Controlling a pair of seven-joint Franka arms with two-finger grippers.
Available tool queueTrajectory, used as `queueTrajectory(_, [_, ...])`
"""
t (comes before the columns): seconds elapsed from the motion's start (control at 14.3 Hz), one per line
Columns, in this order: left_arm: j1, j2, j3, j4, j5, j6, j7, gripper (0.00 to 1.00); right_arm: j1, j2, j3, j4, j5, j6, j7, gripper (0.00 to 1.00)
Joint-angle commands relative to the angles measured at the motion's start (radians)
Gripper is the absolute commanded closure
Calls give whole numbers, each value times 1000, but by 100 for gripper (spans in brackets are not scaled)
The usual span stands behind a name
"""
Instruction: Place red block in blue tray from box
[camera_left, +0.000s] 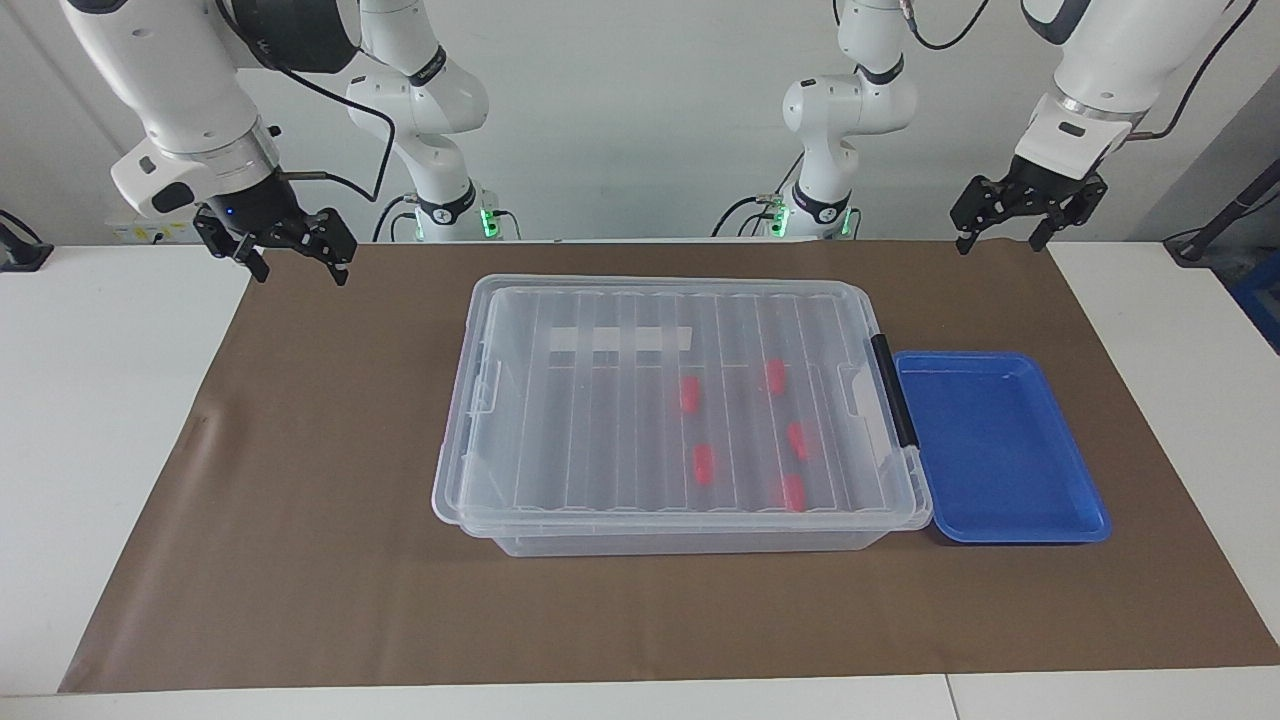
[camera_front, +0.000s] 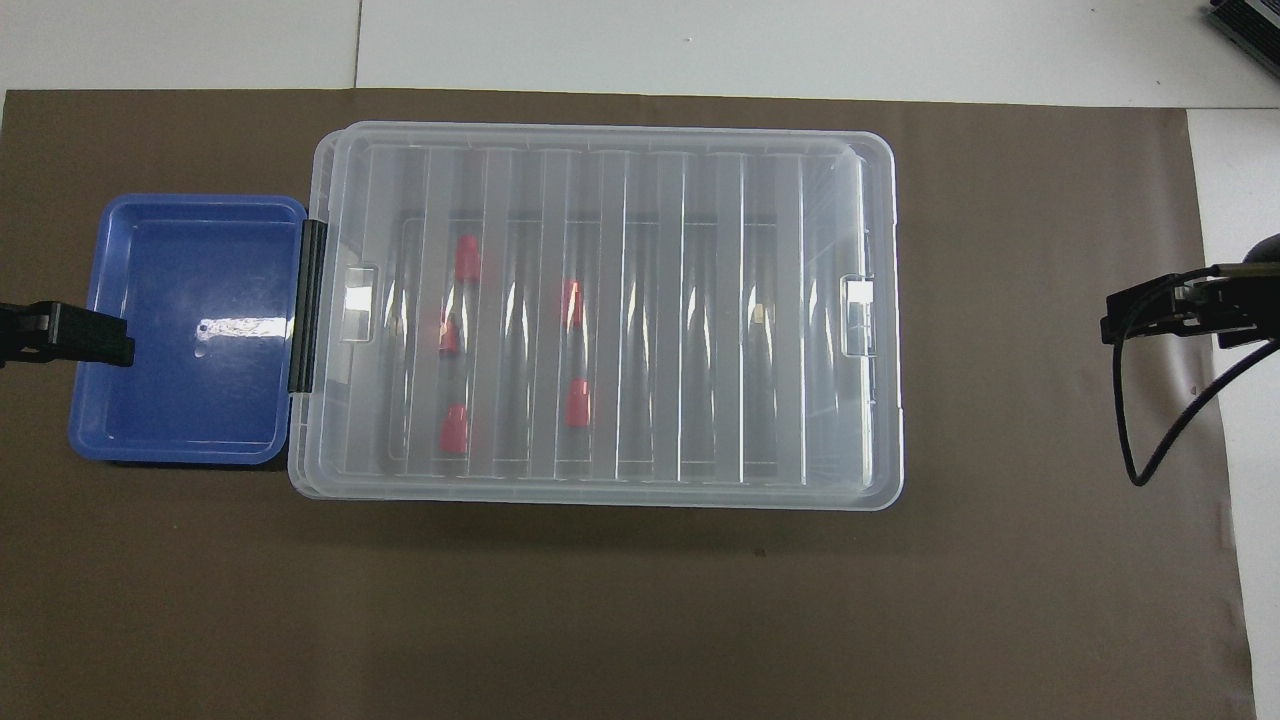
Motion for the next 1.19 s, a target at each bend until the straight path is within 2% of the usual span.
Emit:
queueTrajectory(0.0, [2,-23,3,-23,-18,18,-11,0,-6,-13,4,-26,10,17,14,0])
queueTrajectory(0.28, [2,-23,3,-23,-18,18,-13,0,-5,-15,5,-41,19,66,13,0])
queueTrajectory(0.42, [2,-23,3,-23,-18,18,-13,0,7,-45,10,-143,33,217,56,0])
queueTrajectory(0.56, [2,-22,3,-23,-18,20,-13,0,47,-48,19,-217,35,306,75,0])
queueTrajectory(0.77, [2,-23,3,-23,-18,18,-10,0,90,-3,19,-240,74,392,72,0])
queueTrajectory(0.98, [2,-23,3,-25,-18,18,-11,0,142,16,19,-320,85,512,66,0])
queueTrajectory(1.12, [1,-23,3,-25,-18,18,-13,0,164,40,19,-336,85,537,63,0])
